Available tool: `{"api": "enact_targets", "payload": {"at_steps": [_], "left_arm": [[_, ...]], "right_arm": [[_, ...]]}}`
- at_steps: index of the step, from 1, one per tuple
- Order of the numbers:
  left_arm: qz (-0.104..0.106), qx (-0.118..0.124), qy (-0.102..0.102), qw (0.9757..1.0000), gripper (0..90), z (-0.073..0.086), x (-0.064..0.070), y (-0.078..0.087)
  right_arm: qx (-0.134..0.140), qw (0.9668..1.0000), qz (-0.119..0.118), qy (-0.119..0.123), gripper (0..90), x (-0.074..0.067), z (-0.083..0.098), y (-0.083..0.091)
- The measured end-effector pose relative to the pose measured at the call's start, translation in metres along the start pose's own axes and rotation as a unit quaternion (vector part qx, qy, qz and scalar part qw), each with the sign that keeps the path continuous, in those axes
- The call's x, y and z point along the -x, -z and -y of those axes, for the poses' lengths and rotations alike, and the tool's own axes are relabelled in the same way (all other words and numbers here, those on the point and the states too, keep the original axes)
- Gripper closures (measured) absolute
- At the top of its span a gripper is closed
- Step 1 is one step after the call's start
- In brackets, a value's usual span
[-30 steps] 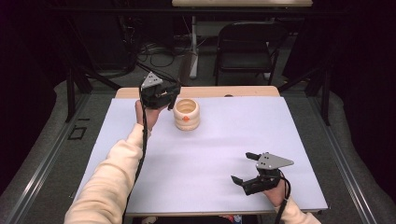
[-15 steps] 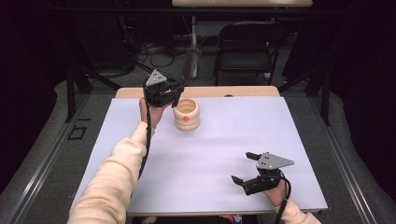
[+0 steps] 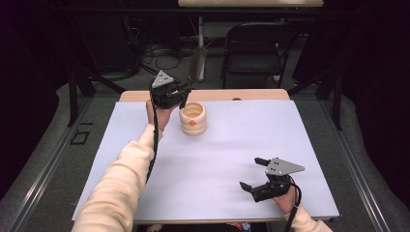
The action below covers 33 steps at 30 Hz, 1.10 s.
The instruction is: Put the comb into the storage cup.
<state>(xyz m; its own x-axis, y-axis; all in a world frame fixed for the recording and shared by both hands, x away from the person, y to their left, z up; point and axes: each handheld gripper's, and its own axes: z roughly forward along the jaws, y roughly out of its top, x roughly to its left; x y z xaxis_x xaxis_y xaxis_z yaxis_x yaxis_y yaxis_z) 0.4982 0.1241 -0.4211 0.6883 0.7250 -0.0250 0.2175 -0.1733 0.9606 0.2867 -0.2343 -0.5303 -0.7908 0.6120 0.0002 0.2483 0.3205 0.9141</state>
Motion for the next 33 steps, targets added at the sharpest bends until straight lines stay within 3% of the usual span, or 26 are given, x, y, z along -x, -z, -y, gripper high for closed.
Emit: {"api": "enact_targets", "payload": {"at_steps": [8,19,33], "left_arm": [[-0.002,-0.010,-0.006,0.9999,72.2,0.003,0.003,-0.009],[0.003,-0.005,-0.006,1.0000,72.2,0.006,0.006,-0.014],[0.002,0.008,0.011,0.9999,72.2,0.013,0.004,-0.020]], "right_arm": [[0.000,1.0000,-0.001,0.000,0.0,0.000,0.000,0.000],[0.001,1.0000,-0.002,0.000,0.0,0.000,0.000,0.000],[0.002,1.0000,-0.002,0.001,0.0,0.000,0.000,0.000]]}}
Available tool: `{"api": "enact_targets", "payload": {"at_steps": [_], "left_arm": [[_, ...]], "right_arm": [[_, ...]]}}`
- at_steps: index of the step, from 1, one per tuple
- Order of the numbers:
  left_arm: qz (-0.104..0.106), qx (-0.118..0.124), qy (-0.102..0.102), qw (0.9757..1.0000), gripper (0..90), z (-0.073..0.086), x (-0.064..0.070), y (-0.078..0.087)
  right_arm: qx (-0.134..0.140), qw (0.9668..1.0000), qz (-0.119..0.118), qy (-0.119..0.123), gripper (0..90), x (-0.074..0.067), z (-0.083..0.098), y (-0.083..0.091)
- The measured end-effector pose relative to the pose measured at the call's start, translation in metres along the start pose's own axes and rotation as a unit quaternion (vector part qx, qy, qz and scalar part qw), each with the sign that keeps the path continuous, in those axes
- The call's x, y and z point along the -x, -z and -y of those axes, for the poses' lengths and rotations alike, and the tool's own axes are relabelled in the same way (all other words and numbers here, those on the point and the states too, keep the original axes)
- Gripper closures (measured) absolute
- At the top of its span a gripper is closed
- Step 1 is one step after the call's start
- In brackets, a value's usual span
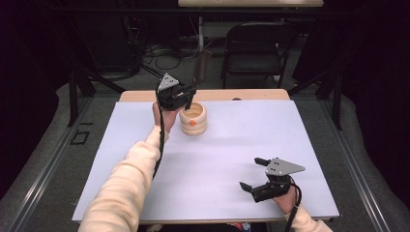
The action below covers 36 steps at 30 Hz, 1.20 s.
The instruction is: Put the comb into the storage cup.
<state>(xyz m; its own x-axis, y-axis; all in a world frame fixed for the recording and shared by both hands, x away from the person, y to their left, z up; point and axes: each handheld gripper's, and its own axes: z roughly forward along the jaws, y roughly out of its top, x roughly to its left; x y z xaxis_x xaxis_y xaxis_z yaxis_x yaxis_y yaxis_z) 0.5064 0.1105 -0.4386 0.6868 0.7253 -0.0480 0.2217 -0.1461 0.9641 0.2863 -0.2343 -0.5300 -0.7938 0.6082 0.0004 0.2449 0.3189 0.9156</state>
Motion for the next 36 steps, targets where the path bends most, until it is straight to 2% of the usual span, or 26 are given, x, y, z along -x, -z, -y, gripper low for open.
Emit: {"api": "enact_targets", "payload": {"at_steps": [3,4,11,16,20,28,36], "left_arm": [[0.001,0.000,0.002,1.0000,72.2,0.003,-0.001,-0.002],[0.000,0.001,0.011,0.9999,72.2,0.006,-0.001,-0.004],[0.001,-0.002,0.013,0.9999,72.2,0.011,-0.002,-0.008],[-0.001,0.003,0.023,0.9997,72.2,0.014,-0.003,-0.011],[0.000,-0.003,0.019,0.9998,72.2,0.017,-0.002,-0.013],[-0.005,-0.006,0.031,0.9995,72.2,0.026,-0.007,-0.016],[-0.008,-0.015,0.033,0.9993,72.2,0.034,-0.009,-0.019]], "right_arm": [[0.001,1.0000,0.000,0.000,0.0,0.000,0.000,0.000],[0.001,1.0000,0.000,0.001,0.0,0.000,0.000,0.001],[0.001,1.0000,0.000,0.000,0.0,0.000,0.000,0.000],[0.002,1.0000,0.000,-0.001,0.0,0.000,0.000,0.001],[0.001,1.0000,-0.001,-0.001,0.0,0.000,0.000,0.001],[0.002,1.0000,-0.001,-0.001,0.0,0.000,0.000,0.001],[0.002,1.0000,-0.003,-0.002,0.0,0.000,0.000,0.001]]}}
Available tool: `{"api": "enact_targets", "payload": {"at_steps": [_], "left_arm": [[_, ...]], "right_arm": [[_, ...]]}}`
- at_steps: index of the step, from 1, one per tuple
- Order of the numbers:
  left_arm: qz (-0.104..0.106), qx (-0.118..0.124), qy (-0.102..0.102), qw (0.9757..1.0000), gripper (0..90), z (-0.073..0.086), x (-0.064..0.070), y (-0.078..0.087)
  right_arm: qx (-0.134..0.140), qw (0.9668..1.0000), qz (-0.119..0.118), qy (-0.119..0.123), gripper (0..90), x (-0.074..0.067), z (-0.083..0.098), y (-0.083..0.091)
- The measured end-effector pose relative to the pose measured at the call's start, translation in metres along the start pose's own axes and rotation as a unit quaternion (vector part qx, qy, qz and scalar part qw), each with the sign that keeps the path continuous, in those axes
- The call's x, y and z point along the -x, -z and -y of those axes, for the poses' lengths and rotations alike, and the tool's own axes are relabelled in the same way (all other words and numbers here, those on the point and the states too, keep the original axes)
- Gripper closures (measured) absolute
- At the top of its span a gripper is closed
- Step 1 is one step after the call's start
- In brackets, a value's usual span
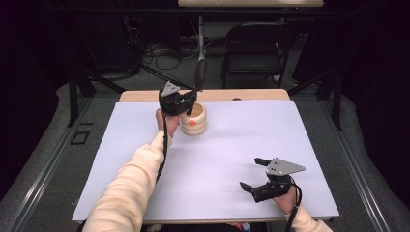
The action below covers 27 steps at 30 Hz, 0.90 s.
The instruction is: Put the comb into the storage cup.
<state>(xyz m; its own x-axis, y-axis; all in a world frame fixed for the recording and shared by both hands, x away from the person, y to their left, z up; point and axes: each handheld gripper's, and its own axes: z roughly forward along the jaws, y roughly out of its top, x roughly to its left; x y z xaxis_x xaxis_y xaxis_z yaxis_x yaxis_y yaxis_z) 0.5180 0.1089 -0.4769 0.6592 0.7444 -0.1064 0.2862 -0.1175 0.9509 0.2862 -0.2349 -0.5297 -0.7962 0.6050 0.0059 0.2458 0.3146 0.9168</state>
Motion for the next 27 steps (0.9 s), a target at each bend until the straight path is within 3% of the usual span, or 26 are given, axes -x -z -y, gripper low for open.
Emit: {"api": "enact_targets", "payload": {"at_steps": [1,13,18,20,27], "left_arm": [[-0.007,0.002,0.003,1.0000,72.2,0.001,0.000,-0.001],[0.002,0.000,0.006,1.0000,72.1,0.004,0.000,-0.004],[0.004,-0.008,-0.003,1.0000,72.1,0.006,0.001,-0.007],[-0.006,-0.011,-0.010,0.9999,72.1,0.009,0.002,-0.008],[-0.002,-0.020,-0.006,0.9998,72.2,0.016,0.000,-0.008]], "right_arm": [[0.001,1.0000,0.001,0.000,0.0,0.000,0.000,0.000],[0.000,1.0000,0.000,0.001,0.0,0.000,0.000,0.000],[0.001,1.0000,0.000,0.001,0.0,0.000,0.000,0.000],[0.001,1.0000,-0.001,0.001,0.0,0.000,0.000,0.000],[0.001,1.0000,-0.001,0.001,0.0,0.000,0.000,0.000]]}}
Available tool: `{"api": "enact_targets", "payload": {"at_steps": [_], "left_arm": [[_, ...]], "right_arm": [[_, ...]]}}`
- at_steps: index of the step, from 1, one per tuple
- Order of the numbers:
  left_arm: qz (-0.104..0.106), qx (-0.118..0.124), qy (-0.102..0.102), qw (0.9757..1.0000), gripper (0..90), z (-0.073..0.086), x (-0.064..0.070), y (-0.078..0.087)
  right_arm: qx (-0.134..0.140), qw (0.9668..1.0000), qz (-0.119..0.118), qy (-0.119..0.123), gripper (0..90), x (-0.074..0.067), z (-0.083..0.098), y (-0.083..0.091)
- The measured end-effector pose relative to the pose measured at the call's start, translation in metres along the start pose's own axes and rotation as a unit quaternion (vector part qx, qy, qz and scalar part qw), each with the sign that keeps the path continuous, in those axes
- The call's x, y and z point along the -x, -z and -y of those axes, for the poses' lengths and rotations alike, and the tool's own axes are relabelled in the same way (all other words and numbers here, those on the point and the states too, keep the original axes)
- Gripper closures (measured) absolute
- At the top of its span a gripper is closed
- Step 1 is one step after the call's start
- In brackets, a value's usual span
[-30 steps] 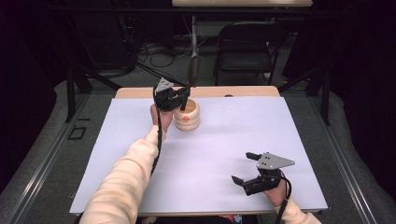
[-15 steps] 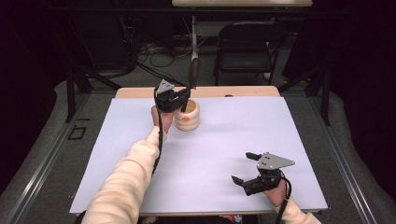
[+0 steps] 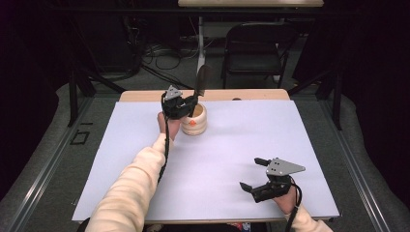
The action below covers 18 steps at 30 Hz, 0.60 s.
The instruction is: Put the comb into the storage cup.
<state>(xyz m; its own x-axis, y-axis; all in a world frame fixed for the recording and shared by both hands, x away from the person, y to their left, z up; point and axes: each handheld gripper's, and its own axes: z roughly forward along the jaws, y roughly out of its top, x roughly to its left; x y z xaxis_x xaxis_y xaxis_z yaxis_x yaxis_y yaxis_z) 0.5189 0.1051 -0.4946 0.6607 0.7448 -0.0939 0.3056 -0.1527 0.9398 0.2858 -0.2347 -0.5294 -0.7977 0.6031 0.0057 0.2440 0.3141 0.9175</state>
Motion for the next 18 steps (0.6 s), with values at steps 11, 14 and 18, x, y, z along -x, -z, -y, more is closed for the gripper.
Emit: {"api": "enact_targets", "payload": {"at_steps": [11,14,18], "left_arm": [[0.000,-0.012,-0.008,0.9999,72.2,0.0007,0.0002,0.0007],[0.002,-0.015,-0.011,0.9998,72.2,0.0007,0.0007,0.0000],[0.001,-0.019,-0.014,0.9997,72.2,0.0013,0.0017,-0.0012]], "right_arm": [[-0.001,1.0000,0.001,0.001,0.0,0.0000,-0.0001,0.0003],[-0.001,1.0000,0.001,0.001,0.0,0.0002,0.0000,0.0001],[-0.001,1.0000,0.001,0.001,0.0,0.0001,0.0000,0.0004]]}}
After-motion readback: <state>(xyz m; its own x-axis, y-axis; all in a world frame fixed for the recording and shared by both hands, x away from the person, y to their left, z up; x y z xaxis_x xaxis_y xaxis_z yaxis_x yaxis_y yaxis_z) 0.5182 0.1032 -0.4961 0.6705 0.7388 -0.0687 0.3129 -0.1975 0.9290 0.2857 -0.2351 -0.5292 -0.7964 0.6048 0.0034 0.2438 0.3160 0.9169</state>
